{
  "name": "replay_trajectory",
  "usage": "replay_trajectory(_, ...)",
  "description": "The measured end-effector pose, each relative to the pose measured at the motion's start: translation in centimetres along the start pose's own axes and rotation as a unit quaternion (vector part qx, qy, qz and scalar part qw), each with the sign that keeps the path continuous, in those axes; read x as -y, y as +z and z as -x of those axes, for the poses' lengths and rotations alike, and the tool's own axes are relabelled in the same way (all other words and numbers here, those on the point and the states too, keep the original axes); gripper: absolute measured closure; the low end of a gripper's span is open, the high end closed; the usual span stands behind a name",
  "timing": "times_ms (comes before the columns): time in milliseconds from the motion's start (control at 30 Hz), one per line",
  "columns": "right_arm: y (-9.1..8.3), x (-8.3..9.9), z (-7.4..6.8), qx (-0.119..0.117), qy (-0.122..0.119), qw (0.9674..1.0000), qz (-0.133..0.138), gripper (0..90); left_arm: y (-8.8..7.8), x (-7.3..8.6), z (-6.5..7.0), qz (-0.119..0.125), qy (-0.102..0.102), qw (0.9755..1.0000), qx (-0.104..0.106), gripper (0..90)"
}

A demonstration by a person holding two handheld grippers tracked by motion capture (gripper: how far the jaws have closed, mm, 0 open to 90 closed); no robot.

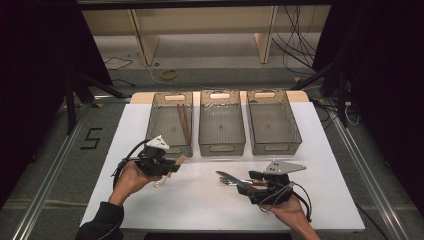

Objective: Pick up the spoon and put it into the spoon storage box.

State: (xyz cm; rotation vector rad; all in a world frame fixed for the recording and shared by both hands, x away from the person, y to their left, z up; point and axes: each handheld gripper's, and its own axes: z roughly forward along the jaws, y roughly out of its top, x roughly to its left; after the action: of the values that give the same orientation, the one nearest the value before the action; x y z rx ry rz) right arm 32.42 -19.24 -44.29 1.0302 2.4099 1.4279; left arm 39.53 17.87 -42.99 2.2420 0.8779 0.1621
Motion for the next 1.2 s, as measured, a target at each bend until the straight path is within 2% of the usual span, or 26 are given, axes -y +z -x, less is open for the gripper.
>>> replay_trajectory(100,-0.1,0.0,-0.1,0.001,0.0,1.0,0.002,30.9,0.0,-0.2,-0.1,0.012,-0.01,0.9998,0.008,75.4)
replay_trajectory(300,0.0,0.0,0.0,-0.002,0.002,1.0,0.001,30.9,0.1,-0.7,0.0,0.03,-0.022,0.9993,0.009,75.4)
replay_trajectory(567,0.1,-0.1,0.1,-0.003,0.006,1.0,0.003,30.8,0.0,-1.8,0.4,0.05,-0.021,0.9985,0.01,75.4)
replay_trajectory(800,0.1,-0.1,0.2,-0.005,0.008,0.9999,0.005,30.8,0.4,-3.8,0.4,0.071,-0.025,0.997,0.013,75.4)
replay_trajectory(833,0.1,-0.1,0.2,-0.006,0.008,0.9999,0.006,30.8,0.5,-4.6,0.3,0.077,-0.024,0.9967,0.01,75.4)
replay_trajectory(1000,0.0,-0.1,0.1,-0.008,0.006,0.9999,0.007,30.8,0.7,-6.6,0.0,0.097,-0.031,0.9946,0.018,75.4)
replay_trajectory(1133,0.0,-0.1,0.1,-0.009,0.006,0.9999,0.007,30.7,0.8,-7.9,-0.1,0.105,-0.034,0.9937,0.017,75.4)
replay_trajectory(1167,0.1,-0.1,0.1,-0.009,0.006,0.9999,0.007,30.7,0.8,-8.7,-0.2,0.11,-0.033,0.9933,0.017,75.4)
replay_trajectory(1200,0.1,-0.1,0.1,-0.009,0.006,0.9999,0.007,30.7,0.8,-8.7,-0.2,0.11,-0.033,0.9933,0.017,75.4)
